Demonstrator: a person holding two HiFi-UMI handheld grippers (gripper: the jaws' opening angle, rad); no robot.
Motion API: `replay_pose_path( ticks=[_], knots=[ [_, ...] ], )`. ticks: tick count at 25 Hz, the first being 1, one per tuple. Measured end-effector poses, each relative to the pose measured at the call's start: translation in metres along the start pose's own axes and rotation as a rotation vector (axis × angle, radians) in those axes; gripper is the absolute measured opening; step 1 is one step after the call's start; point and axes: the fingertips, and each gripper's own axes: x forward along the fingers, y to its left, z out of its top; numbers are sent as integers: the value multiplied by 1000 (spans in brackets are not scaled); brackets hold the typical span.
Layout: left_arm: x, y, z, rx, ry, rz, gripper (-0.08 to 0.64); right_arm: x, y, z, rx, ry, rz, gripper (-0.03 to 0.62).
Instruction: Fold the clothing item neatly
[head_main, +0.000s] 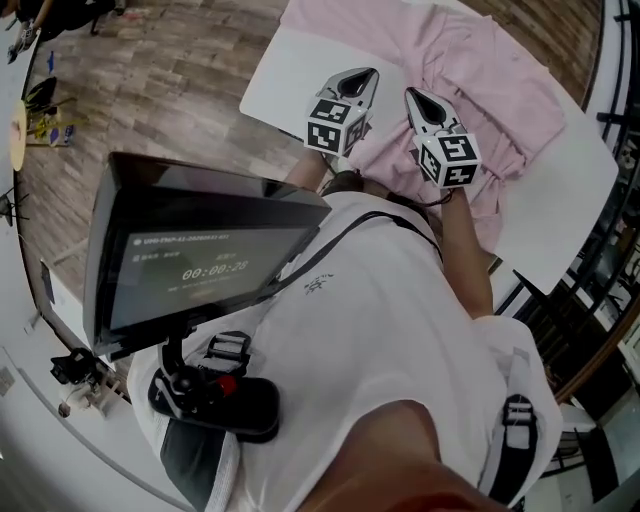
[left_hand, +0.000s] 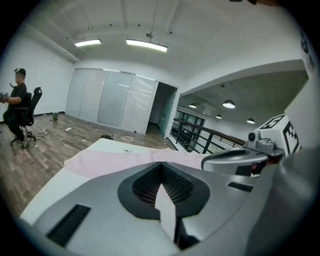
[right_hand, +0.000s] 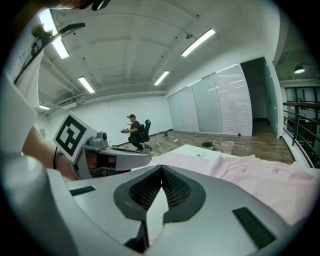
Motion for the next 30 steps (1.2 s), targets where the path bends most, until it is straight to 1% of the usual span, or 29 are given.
replay_pose_path(
  ticks=[5, 9, 12, 15, 17, 21, 24, 26, 30],
  knots=[
    [-10, 82, 1, -27, 15, 6, 2, 57, 34, 15, -33, 28, -9, 5],
    [-5, 120, -2, -37, 28, 41, 2, 75, 36, 24, -48, 33, -22, 5],
    [0, 151, -8, -19, 58, 82, 2, 90, 45, 32, -80, 46, -20, 5],
    [8, 192, -16, -7, 84, 113, 2, 114, 49, 33, -81, 51, -12, 5],
    [12, 211, -18, -16, 95, 121, 2, 124, 51, 32, -81, 59, -9, 5],
    [21, 233, -21, -49, 116, 142, 9, 126, 49, 28, -72, 82, -10, 5],
    [27, 254, -26, -63, 138, 179, 75, 129, 48, 26, -74, 87, -11, 5],
    [30, 268, -30, -81, 151, 208, 102, 129, 48, 25, -79, 90, -15, 5],
    [31, 294, -35, -117, 151, 273, 185, 124, 47, 25, -94, 96, -32, 5]
  ],
)
